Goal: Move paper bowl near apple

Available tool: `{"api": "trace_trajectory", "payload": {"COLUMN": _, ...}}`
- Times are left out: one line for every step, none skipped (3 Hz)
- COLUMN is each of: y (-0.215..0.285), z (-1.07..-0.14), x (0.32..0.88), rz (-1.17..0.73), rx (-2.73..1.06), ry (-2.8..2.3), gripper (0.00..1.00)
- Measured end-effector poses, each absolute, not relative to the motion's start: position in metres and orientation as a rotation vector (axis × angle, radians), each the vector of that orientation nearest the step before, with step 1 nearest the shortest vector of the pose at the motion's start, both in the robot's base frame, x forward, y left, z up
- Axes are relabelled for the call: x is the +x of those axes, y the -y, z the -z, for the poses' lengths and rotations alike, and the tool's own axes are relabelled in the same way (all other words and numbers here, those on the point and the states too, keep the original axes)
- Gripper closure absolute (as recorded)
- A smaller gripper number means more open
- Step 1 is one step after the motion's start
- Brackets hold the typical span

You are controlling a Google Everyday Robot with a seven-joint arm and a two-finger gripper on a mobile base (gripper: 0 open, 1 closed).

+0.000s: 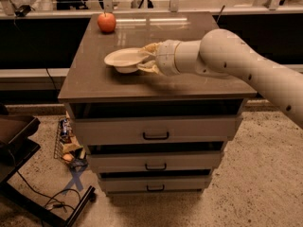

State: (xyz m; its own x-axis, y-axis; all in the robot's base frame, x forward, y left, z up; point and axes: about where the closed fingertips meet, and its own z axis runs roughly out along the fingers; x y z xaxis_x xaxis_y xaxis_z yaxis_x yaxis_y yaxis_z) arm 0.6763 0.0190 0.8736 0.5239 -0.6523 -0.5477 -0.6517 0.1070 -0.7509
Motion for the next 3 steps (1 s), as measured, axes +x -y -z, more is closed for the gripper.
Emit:
{"api": "trace_trajectory", "payload": {"y": -0.0203, "z": -0.8731, "x": 0.6757, "rz": -0.008, "rx": -1.568, "ry": -1.159, "gripper": 0.87}}
{"api": "trace_trajectory", "payload": {"y": -0.0233, "z": -0.8743, "x": 0.6757, "rz": -0.002, "rx": -1.573, "ry": -1.152, "gripper": 1.0}}
{"api": "trace_trajectory", "payload": {"y": -0.0274, "z": -0.8805, "x": 0.6772, "rz": 0.031, "rx": -1.586, "ry": -1.133, "gripper": 1.0}}
